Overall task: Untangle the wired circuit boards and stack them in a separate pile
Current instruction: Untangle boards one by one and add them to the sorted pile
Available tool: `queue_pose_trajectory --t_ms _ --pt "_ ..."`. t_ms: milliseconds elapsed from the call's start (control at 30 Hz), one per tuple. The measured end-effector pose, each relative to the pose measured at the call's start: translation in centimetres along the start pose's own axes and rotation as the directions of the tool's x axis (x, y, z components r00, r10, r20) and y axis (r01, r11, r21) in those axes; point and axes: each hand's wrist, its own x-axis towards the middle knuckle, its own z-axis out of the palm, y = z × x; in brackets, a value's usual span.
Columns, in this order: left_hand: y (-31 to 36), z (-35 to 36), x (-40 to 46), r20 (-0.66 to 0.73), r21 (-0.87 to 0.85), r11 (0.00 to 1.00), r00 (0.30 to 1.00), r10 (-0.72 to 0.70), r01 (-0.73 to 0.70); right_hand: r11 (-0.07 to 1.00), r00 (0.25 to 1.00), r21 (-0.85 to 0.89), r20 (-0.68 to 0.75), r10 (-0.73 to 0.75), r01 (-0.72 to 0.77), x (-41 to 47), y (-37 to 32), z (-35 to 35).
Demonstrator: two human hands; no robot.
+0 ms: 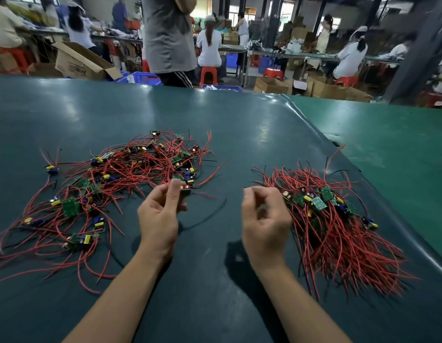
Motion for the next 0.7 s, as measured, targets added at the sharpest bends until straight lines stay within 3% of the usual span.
queue_pose_trajectory --t_ms 33,100,167,233,300,367,467,567,700 --pt "0.1 -0.1 -0.1 -0.026 0.145 0.985 0.995 0.095 -0.091 0.992 0.991 -0.041 0.065 -0.117 0.12 -0.3 0.0 0.3" --pt "0.6 -0.2 -0.3 -0.011 0.312 0.905 0.951 0.308 -0.289 0.983 0.973 -0.049 0.16 -0.165 0.175 -0.4 -0.1 0.5" --pt "1.2 0.2 -1.0 0.047 0.283 0.847 0.889 0.456 -0.45 0.998 0.969 -0.003 0.24 -0.054 0.056 -0.3 -0.3 0.5" --pt "1.5 0.5 -1.5 0.11 0.193 0.837 0.859 0.501 -0.513 0.983 0.935 0.104 0.337 0.111 -0.154 -0.4 -0.9 0.4" --pt "1.3 0.6 -1.8 0.196 0.192 0.827 0.846 0.495 -0.528 0.853 0.838 0.284 0.473 0.272 -0.437 -0.5 -1.4 0.3" --pt "1.0 0.7 -1.9 0.33 0.214 0.845 0.85 0.41 -0.491 0.711 0.733 0.357 0.598 0.324 -0.606 -0.6 -1.7 0.3" --pt "-0.1 0.8 -1.9 0.47 0.268 0.865 0.842 0.266 -0.423 0.674 0.654 0.305 0.671 0.349 -0.673 -0.5 -1.7 0.3" --pt "-0.6 0.7 -1.7 0.492 0.342 0.855 0.85 0.19 -0.389 0.573 0.57 0.271 0.692 0.443 -0.774 -0.2 -1.6 0.3" --pt "-0.4 0.2 -1.9 0.563 0.334 0.847 0.808 0.172 -0.413 0.503 0.547 0.288 0.667 0.505 -0.815 0.0 -1.4 0.3"
